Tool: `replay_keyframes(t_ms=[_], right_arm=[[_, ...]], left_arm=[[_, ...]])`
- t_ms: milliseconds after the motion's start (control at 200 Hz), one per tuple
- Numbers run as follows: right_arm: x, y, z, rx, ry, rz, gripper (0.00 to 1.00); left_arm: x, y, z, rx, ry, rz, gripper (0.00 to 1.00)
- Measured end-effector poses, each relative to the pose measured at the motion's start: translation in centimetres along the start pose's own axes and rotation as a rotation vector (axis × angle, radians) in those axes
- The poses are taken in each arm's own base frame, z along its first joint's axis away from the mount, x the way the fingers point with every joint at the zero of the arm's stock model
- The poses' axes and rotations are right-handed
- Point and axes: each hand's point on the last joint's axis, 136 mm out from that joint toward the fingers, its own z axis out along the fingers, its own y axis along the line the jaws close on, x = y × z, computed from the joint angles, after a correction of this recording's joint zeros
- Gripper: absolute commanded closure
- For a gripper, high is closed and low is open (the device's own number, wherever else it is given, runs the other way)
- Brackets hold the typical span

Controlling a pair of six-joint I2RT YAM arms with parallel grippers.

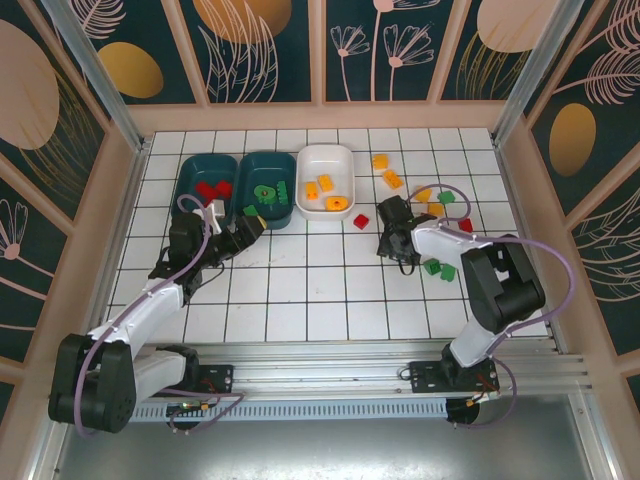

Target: Sort the legos into containers by color

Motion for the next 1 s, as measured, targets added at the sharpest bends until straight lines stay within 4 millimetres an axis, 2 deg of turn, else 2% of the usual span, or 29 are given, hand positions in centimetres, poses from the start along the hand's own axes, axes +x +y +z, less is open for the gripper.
replay_keyframes(t_ms=[75,160,255,390,485,596,686,766,871,961,1001], right_arm=[[-0.4,0.0,0.4,-0.006,-0.009,0.013,0.45],[-0.9,-0.1,0.6,-0.013,-0.017,0.023,0.65],[-1.3,-0.1,0.6,-0.016,-0.031,0.022,0.75],[-1.5,0.3,0.0,-0.021,-0.051,0.0,0.77],[-2.5,2.1,-2.1,-0.046,-0.101,-0.031,0.77],[-4.9,7.2,-6.0,-0.16,-0.198,-0.074,0.77],[-6.3,13.1,-9.5,-0.313,-0.255,-0.124,0.77],[-7.3,19.1,-11.7,-0.449,-0.289,-0.174,0.77],[-7.8,26.2,-12.3,-0.564,-0.308,-0.245,0.77],[-7.5,31.2,-11.3,-0.622,-0.301,-0.297,0.74],[-7.3,32.9,-10.5,-0.633,-0.291,-0.316,0.67]], left_arm=[[0.1,0.3,0.2,-0.009,0.007,-0.007,0.11],[0.3,0.8,0.5,-0.02,0.016,-0.015,0.11],[0.3,1.1,0.7,-0.03,0.025,-0.023,0.11],[-0.3,0.5,0.7,-0.034,0.021,-0.015,0.1],[-1.3,0.1,0.6,-0.054,-0.006,-0.01,0.09],[-3.1,0.1,0.3,-0.118,-0.058,-0.012,0.02],[-5.3,0.9,-0.5,-0.182,-0.131,-0.037,0.02],[-7.8,3.0,-2.1,-0.249,-0.219,-0.101,0.01],[-9.7,6.1,-4.2,-0.328,-0.305,-0.193,0.01],[-9.7,7.0,-4.8,-0.344,-0.322,-0.227,0.01],[-9.5,7.0,-4.7,-0.343,-0.314,-0.233,0.01]])
